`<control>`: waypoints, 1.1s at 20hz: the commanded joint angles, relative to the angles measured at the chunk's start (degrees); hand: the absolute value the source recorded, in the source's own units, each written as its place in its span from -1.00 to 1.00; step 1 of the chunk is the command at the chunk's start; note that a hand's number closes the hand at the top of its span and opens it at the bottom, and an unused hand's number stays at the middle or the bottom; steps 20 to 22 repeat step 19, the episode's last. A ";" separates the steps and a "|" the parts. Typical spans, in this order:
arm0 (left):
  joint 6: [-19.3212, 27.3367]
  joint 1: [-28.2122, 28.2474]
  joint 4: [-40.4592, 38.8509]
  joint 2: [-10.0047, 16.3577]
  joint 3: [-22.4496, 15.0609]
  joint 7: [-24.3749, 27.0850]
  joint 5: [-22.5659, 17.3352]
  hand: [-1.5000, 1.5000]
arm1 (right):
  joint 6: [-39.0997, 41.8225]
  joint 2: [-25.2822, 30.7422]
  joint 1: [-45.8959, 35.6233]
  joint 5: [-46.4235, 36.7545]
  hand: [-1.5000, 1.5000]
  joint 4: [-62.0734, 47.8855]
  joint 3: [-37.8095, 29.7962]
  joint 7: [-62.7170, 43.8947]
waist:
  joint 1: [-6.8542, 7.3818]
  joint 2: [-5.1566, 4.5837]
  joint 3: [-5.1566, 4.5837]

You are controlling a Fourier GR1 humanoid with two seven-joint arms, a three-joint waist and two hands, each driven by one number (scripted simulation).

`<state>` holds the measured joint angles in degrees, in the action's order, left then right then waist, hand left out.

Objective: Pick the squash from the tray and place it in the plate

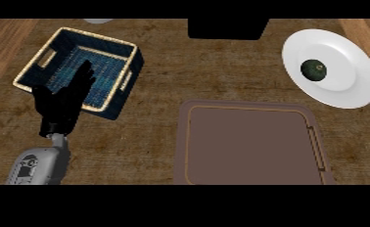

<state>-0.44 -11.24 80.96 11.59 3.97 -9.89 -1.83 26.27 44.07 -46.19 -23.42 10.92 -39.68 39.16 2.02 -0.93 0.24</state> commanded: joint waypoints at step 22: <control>-0.85 1.11 -0.89 -0.45 0.01 2.21 0.50 0.00 | 3.58 6.92 8.10 0.67 -1.00 -0.31 1.35 6.22 | 0.93 -0.42 0.20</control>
